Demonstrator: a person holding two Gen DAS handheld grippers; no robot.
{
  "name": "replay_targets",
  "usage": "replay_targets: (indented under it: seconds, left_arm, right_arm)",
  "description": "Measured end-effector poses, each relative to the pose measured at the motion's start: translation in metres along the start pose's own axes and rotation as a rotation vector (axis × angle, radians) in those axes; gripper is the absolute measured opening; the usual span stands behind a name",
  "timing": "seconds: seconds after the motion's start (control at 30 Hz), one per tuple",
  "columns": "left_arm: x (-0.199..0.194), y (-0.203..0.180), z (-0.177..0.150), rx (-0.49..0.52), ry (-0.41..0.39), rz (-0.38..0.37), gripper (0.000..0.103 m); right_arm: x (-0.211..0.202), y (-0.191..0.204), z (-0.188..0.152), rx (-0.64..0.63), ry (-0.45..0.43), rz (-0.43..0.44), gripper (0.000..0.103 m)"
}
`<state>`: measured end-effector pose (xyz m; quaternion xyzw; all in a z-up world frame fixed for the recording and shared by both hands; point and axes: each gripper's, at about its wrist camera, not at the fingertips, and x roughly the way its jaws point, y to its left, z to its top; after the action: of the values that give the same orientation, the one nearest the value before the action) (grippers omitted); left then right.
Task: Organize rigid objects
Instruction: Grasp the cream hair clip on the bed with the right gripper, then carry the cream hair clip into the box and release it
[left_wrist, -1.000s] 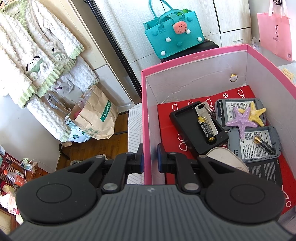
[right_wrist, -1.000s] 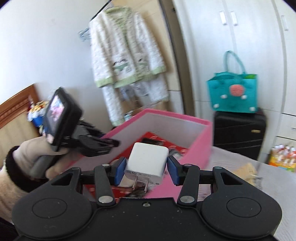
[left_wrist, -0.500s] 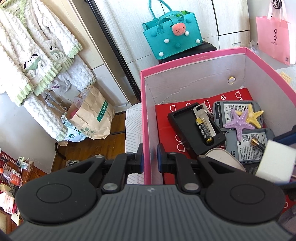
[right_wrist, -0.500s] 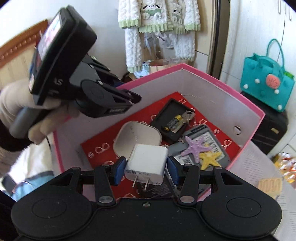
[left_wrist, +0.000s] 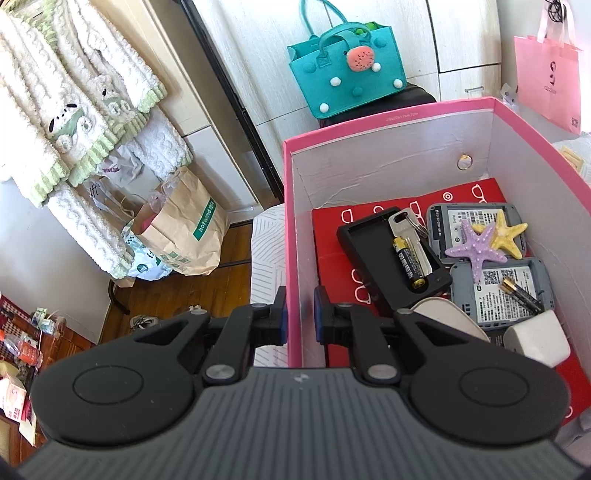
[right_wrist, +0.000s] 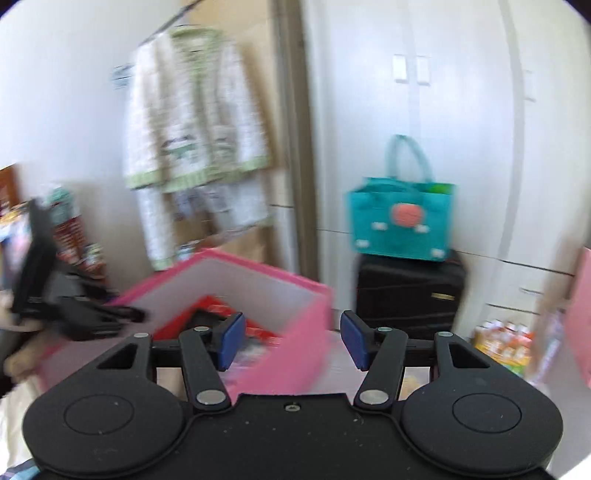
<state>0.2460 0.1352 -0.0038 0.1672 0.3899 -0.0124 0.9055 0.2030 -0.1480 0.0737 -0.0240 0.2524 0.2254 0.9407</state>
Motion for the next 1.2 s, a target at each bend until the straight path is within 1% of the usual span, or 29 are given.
replay_targets:
  seconds: [0.1, 0.17, 0.23, 0.27, 0.33, 0.43, 0.53, 0.6, 0.67, 0.73, 0.8, 0.87, 0.93, 1.1, 1.2]
  left_arm:
    - [-0.001, -0.002, -0.001, 0.002, -0.014, 0.01, 0.012]
    - [-0.001, -0.002, -0.001, 0.003, -0.014, 0.01, 0.012]
    - [-0.001, -0.002, -0.001, 0.002, -0.014, 0.01, 0.012]
    - [-0.001, -0.002, -0.001, 0.002, -0.014, 0.009, 0.012]
    - [-0.002, -0.003, -0.001, -0.001, -0.015, 0.007, 0.012]
    - [-0.002, -0.002, -0.002, -0.014, -0.016, -0.002, 0.011]
    - [-0.001, 0.0, -0.002, -0.026, -0.016, -0.004, 0.01]
    - [-0.001, 0.0, -0.001, -0.031, -0.016, -0.005, 0.01]
    - [-0.001, 0.002, -0.001, -0.04, -0.016, -0.009, 0.009]
    - [-0.001, 0.005, -0.001, -0.054, -0.017, -0.018, 0.009]
    - [-0.001, 0.006, -0.002, -0.064, -0.019, -0.028, 0.008]
    - [-0.002, 0.006, -0.002, -0.062, -0.019, -0.03, 0.008]
    - [-0.002, 0.005, -0.002, -0.06, -0.019, -0.03, 0.008]
    - [-0.002, 0.003, -0.002, -0.06, -0.016, -0.026, 0.008]
    - [-0.002, 0.002, -0.002, -0.06, -0.015, -0.023, 0.008]
  right_arm:
    - [0.004, -0.026, -0.013, 0.033, 0.025, -0.071, 0.062]
    - [0.012, -0.04, -0.024, 0.07, 0.053, -0.085, 0.062]
    - [0.023, -0.047, -0.035, 0.063, 0.08, -0.105, 0.064]
    - [0.03, -0.049, -0.041, 0.044, 0.093, -0.119, 0.067]
    - [0.04, -0.05, -0.053, -0.011, 0.116, -0.158, 0.07]
    - [0.059, -0.047, -0.066, -0.083, 0.144, -0.19, 0.07]
    - [0.071, -0.044, -0.072, -0.134, 0.149, -0.185, 0.07]
    - [0.08, -0.036, -0.075, -0.217, 0.161, -0.205, 0.069]
    - [0.086, -0.026, -0.078, -0.311, 0.168, -0.254, 0.067]
    - [0.091, -0.02, -0.08, -0.356, 0.157, -0.256, 0.065]
    - [0.093, -0.02, -0.08, -0.355, 0.15, -0.287, 0.062]
    - [0.09, -0.022, -0.077, -0.323, 0.136, -0.293, 0.059]
    - [0.085, -0.024, -0.076, -0.288, 0.121, -0.3, 0.059]
    - [0.07, -0.028, -0.072, -0.224, 0.095, -0.29, 0.058]
    - [0.058, -0.028, -0.068, -0.18, 0.086, -0.257, 0.058]
